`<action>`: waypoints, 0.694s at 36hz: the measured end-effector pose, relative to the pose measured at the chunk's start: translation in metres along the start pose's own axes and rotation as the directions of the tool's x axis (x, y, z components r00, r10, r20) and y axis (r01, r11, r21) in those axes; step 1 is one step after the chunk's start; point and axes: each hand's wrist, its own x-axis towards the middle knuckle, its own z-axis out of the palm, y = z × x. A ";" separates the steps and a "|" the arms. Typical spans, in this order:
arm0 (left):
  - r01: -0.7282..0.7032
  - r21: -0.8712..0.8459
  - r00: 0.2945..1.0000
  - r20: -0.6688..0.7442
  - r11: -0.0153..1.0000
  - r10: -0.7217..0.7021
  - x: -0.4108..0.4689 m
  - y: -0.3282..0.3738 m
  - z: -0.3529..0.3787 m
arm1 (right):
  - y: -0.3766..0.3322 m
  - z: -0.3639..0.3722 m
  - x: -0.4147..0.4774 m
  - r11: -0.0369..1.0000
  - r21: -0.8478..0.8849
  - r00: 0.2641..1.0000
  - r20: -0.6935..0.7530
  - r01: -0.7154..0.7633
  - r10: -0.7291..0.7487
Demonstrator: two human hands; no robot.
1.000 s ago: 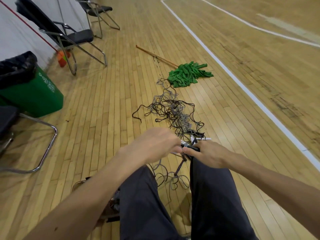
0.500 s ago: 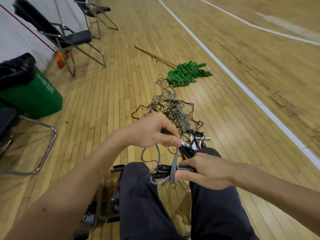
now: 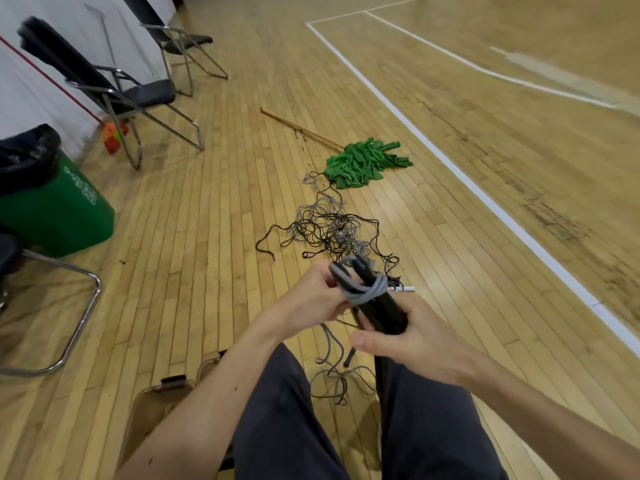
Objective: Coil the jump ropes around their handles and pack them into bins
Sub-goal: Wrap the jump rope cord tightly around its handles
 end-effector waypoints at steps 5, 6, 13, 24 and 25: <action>-0.014 -0.091 0.999 0.032 0.996 0.017 -0.001 -0.010 0.008 | 0.013 0.000 0.003 0.982 0.158 0.982 -0.140 -0.103 0.126; -0.004 -0.086 1.000 0.030 0.996 0.007 -0.002 -0.011 0.008 | 0.015 0.000 0.004 0.975 0.189 0.975 -0.163 -0.117 0.148; 0.080 0.027 0.997 -0.003 0.996 -0.080 -0.013 -0.024 0.015 | 0.036 -0.006 0.009 0.945 0.256 0.920 -0.280 -0.204 0.274; 0.099 0.553 0.995 -0.065 0.827 -0.075 -0.041 -0.057 0.025 | 0.079 -0.019 0.011 0.871 0.294 0.791 -0.374 -0.394 0.485; 0.104 0.574 0.994 -0.074 0.812 -0.075 -0.043 -0.056 0.024 | 0.081 -0.018 0.012 0.870 0.281 0.787 -0.376 -0.406 0.489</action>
